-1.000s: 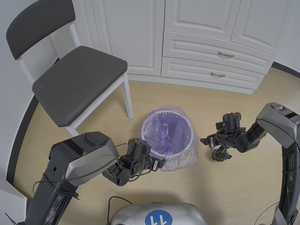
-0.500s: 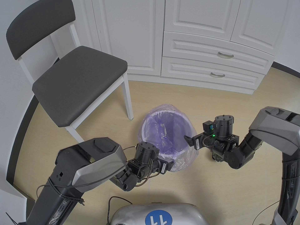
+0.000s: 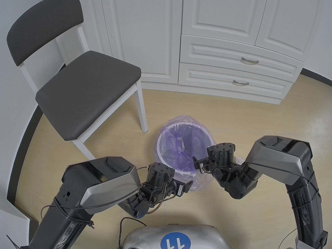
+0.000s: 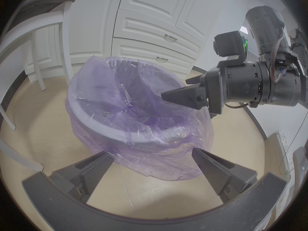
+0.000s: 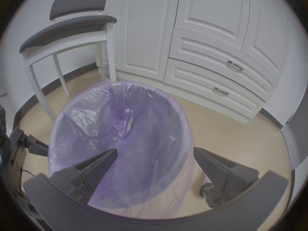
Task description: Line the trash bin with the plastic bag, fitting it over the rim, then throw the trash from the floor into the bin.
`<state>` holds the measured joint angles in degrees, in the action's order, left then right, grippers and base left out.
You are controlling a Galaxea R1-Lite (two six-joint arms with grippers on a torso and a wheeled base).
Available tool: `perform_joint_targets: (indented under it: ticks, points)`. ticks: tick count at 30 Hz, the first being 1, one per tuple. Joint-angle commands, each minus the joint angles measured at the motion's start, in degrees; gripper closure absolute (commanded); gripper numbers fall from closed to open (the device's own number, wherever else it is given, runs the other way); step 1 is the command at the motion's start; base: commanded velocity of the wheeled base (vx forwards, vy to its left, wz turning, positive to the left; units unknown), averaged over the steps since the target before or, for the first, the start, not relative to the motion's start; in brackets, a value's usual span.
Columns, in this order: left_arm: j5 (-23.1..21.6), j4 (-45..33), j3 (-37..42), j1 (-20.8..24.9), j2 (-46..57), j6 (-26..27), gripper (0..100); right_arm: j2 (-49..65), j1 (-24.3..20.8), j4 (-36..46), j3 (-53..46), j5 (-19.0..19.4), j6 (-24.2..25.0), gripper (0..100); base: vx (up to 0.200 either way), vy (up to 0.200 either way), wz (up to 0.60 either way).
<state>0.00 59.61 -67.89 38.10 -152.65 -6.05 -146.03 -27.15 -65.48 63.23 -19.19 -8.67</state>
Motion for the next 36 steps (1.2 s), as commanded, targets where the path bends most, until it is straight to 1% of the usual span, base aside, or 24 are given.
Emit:
perform_joint_targets:
  ticks: [1, 5, 10, 15, 24, 28, 34, 36]
  points:
    - [0.0, 0.15, 0.21, 0.05, -0.1, -0.02, 0, -0.75, 0.87, -0.44, 0.93, -1.91, -1.7, 0, 0.0, 0.0, 0.0]
    - [0.0, 0.15, 0.21, -0.04, -0.02, -0.02, 0, 0.66, 2.01, -0.79, 1.1, -3.49, -3.37, 0, 0.0, 0.0, 0.0]
    - [0.09, 1.12, 0.3, -0.04, -0.1, -0.02, 0, 2.42, 3.59, -1.06, 1.02, -3.58, -3.9, 0, 0.0, 0.0, 0.0]
    - [0.09, 1.3, 0.48, -0.13, -0.19, -0.02, 0, 3.91, 6.67, -1.06, 0.84, -3.58, -6.36, 0, 0.0, 0.0, 0.0]
    - [0.09, 1.38, 0.57, -0.21, -0.19, -0.02, 0, 6.9, 8.34, -0.88, -0.39, -3.58, -7.06, 0, 0.0, 0.0, 0.0]
    - [0.09, 1.47, 0.57, -0.13, -0.19, -0.02, 0, 7.34, 9.92, -0.71, -1.09, -3.4, -8.56, 0, 0.0, 0.0, 0.0]
    - [0.26, 2.44, 0.65, -0.04, -0.1, -0.02, 0, 5.76, 12.82, 4.74, 1.28, -2.26, -8.73, 0, 0.0, 0.0, 0.0]
    - [0.18, 2.7, 0.92, -0.04, 0.07, -0.02, 0, 4.62, 14.05, 8.08, 3.56, -0.32, -7.5, 0, 0.0, 0.0, 0.0]
